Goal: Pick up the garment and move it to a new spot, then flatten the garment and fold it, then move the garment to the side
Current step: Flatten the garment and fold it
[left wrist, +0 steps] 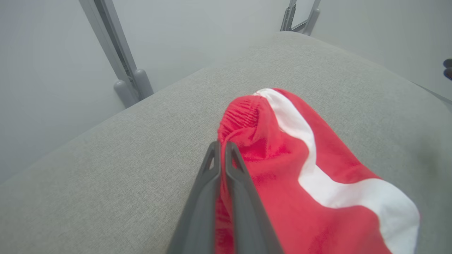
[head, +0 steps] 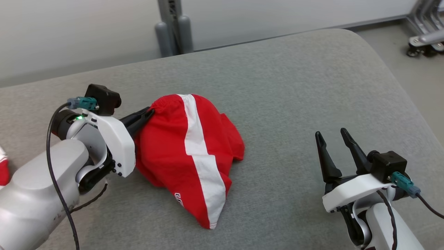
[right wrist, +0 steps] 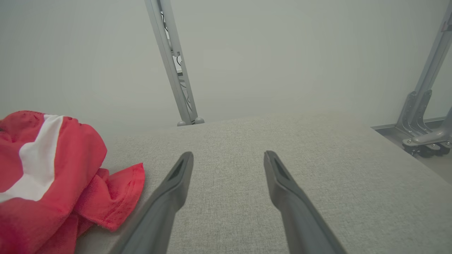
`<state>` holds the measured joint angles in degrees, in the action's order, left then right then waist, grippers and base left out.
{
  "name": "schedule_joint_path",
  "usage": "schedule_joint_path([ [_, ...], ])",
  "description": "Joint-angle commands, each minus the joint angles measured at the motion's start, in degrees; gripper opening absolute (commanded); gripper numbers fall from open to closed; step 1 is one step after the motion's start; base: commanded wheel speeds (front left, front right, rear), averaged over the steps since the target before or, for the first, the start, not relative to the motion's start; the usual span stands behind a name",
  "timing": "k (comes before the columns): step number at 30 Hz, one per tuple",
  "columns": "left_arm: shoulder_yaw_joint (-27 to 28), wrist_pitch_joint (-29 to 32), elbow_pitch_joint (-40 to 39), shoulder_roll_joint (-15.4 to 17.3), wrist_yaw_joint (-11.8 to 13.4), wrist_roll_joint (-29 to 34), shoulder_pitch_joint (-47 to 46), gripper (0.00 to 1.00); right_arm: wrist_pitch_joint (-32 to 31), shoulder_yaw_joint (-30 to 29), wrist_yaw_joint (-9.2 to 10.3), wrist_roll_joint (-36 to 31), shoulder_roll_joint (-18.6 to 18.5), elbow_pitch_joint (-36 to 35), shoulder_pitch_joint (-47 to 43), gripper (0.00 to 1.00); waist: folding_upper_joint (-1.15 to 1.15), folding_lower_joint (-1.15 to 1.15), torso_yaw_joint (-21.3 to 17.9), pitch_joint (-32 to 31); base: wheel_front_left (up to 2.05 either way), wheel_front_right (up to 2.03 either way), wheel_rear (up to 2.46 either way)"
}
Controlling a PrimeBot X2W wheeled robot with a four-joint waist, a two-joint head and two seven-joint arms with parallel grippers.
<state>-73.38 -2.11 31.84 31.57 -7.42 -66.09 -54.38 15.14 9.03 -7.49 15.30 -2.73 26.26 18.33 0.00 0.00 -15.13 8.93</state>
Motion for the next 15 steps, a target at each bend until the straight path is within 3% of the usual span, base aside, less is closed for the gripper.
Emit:
schedule_joint_path([
  [1,-0.01,-0.5,-0.23,0.33,-0.07,0.42,0.78,0.0,0.1,-0.21,-0.01,-0.5,-0.3,0.11,-0.46,1.0,0.0,0.0,2.25,-1.37,0.0,0.0,0.0],
  [15,0.4,-9.88,-2.39,2.74,0.27,-1.14,9.02,0.0,0.1,-0.61,-0.01,-1.63,-0.32,0.91,-2.58,1.0,0.0,0.0,10.55,-4.64,0.0,0.0,0.0],
])
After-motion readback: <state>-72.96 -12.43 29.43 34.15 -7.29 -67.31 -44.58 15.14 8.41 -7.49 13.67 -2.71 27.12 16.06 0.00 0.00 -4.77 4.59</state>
